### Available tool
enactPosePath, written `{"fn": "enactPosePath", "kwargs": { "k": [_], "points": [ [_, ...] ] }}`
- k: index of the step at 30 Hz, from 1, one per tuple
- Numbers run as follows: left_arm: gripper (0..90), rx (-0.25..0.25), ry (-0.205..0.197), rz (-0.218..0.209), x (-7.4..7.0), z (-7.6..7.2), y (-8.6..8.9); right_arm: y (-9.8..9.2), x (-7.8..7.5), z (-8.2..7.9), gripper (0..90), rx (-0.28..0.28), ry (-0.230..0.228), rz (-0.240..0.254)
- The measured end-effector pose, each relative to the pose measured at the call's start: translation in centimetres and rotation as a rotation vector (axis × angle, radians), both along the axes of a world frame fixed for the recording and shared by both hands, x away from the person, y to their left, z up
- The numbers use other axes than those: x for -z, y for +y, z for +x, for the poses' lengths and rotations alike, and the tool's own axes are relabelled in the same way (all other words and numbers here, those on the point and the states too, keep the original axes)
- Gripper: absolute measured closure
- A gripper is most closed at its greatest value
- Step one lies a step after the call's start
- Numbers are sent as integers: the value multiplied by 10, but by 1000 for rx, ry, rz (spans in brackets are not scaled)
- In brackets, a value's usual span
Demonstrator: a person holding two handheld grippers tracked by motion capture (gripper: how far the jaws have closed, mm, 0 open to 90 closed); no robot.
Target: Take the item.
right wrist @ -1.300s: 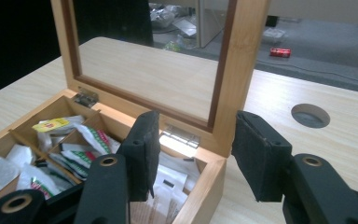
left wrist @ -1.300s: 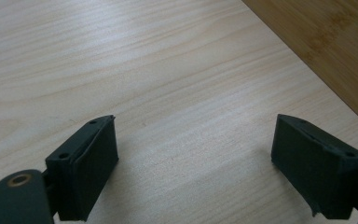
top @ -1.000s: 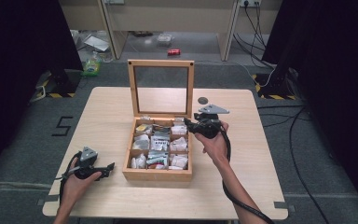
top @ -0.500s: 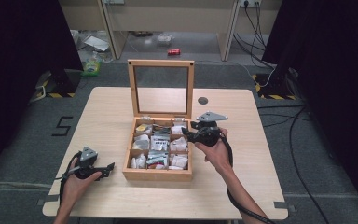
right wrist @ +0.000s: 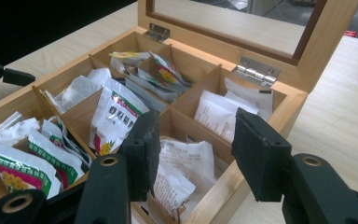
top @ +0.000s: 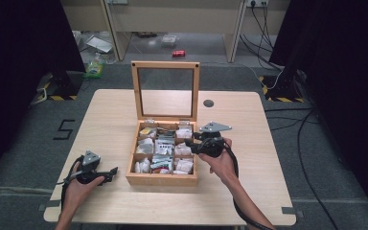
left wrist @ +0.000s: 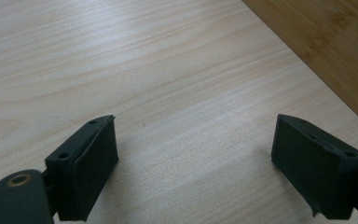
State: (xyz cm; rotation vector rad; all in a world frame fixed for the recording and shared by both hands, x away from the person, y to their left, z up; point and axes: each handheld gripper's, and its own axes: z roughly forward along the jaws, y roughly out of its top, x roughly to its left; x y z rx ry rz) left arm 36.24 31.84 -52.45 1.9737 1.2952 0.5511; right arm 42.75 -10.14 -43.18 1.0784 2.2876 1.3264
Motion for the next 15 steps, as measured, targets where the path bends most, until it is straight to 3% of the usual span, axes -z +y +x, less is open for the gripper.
{"fn": "enactPosePath", "kwargs": {
  "k": [15],
  "points": [
    [138,0,0,1,0,0,0,4,6,2,504,-53,30,-25]
  ]
}}
